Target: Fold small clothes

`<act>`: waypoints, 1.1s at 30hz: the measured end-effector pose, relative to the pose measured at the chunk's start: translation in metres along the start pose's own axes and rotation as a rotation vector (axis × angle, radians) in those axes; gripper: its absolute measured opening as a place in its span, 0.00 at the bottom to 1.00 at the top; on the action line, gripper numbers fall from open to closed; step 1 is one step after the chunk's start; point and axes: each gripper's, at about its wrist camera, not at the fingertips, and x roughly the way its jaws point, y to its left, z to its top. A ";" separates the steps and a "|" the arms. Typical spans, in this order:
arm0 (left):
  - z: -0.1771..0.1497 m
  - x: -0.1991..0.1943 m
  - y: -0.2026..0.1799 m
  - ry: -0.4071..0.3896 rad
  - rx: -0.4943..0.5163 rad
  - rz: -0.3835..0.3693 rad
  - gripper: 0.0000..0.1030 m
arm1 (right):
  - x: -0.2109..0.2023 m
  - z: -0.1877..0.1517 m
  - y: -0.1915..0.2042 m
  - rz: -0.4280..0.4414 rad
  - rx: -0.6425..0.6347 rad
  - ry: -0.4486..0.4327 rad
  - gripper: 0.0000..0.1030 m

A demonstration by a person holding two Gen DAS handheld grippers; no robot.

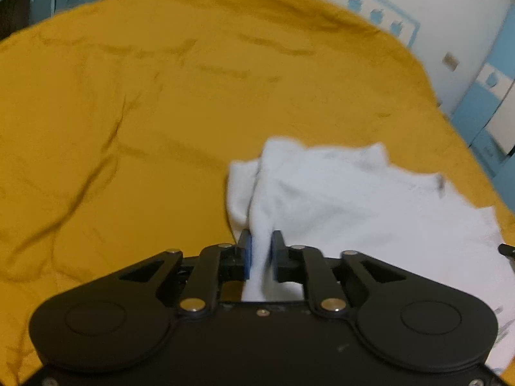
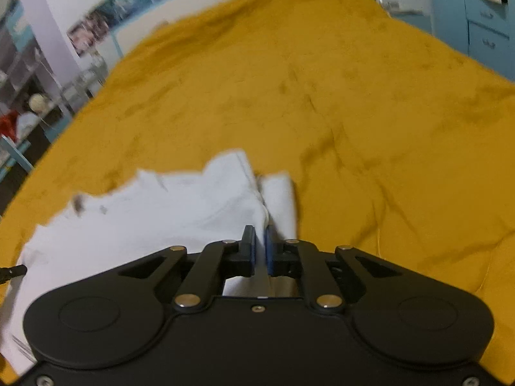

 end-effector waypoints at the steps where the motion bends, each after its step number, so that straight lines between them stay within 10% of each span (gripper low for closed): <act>1: -0.002 0.004 0.002 0.008 0.002 0.008 0.28 | 0.005 -0.003 -0.002 -0.006 0.000 0.007 0.05; 10: -0.011 -0.064 0.000 -0.020 0.057 0.029 0.48 | -0.049 -0.010 0.003 0.015 0.030 -0.040 0.21; 14: -0.038 -0.108 0.007 -0.019 0.022 -0.007 0.54 | -0.097 -0.036 -0.003 0.061 0.067 -0.043 0.53; 25: -0.101 -0.123 0.017 0.083 -0.091 -0.051 0.60 | -0.107 -0.098 -0.012 0.045 0.081 0.081 0.41; 28: -0.100 -0.116 0.012 0.107 -0.094 -0.098 0.11 | -0.107 -0.098 -0.010 0.064 0.092 0.097 0.14; 33: -0.089 -0.128 0.009 0.090 -0.074 -0.101 0.11 | -0.125 -0.089 -0.006 0.059 0.077 0.053 0.08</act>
